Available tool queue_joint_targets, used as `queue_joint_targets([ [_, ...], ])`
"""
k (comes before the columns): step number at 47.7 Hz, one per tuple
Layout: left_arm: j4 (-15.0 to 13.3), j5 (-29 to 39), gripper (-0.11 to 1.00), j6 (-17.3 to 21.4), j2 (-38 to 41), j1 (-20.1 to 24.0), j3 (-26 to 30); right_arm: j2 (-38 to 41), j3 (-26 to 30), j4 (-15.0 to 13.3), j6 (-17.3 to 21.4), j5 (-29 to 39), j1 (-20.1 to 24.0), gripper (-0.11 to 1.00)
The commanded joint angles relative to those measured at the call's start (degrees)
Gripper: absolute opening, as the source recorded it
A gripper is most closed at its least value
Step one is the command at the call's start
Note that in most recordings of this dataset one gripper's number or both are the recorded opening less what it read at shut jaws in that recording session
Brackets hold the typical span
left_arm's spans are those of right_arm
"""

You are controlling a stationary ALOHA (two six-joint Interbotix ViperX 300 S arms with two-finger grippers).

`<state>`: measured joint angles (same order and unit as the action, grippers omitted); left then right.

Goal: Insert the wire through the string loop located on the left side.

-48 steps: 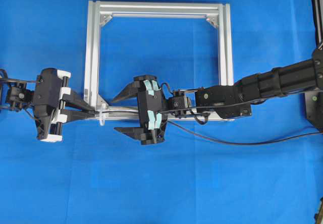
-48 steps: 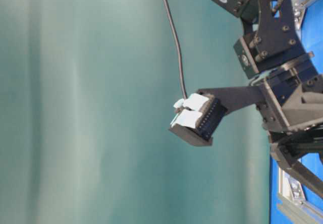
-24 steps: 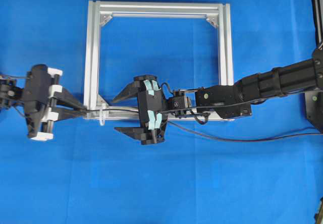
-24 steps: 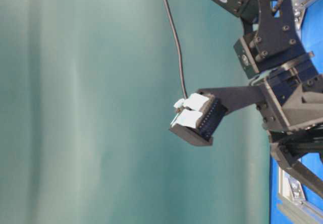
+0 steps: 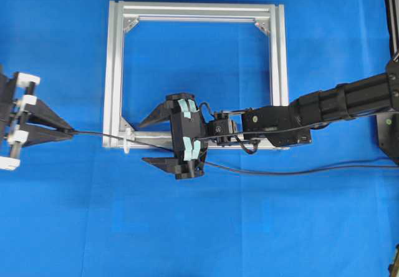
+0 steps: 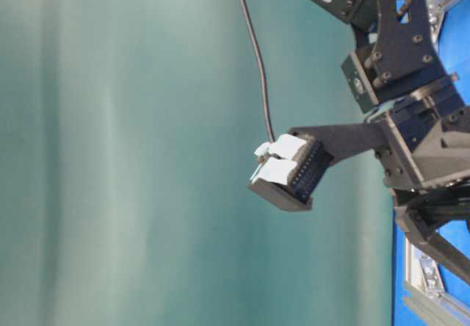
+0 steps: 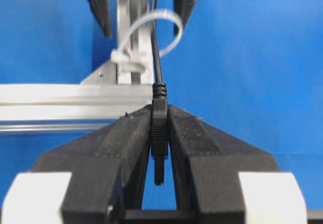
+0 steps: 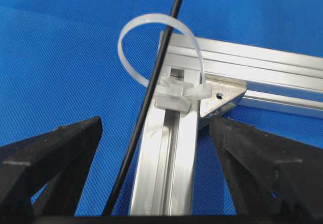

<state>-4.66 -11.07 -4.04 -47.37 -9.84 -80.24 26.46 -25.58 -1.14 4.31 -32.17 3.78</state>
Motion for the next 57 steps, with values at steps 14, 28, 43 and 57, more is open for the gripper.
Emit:
queue_joint_targets([
  [14, 0.1, 21.2, 0.08, 0.1, -22.1, -0.2, 3.6, -3.2, 0.4, 0.2, 0.1, -0.4, 0.1, 0.98],
  [28, 0.9, 22.9, 0.08, 1.0, -24.9, 0.5, 3.3, -3.2, 0.4, 0.2, 0.1, -0.3, 0.1, 0.98],
  [43, 0.9, 23.7, 0.08, 1.0, -25.5, 2.4, 3.5, -3.4, 0.4, 0.2, 0.1, -0.2, 0.1, 0.98],
  [57, 0.9, 25.0, 0.19, 0.6, -26.4, 5.3, 3.8, -3.9, 0.4, 0.2, 0.1, -0.1, 0.1, 0.98],
])
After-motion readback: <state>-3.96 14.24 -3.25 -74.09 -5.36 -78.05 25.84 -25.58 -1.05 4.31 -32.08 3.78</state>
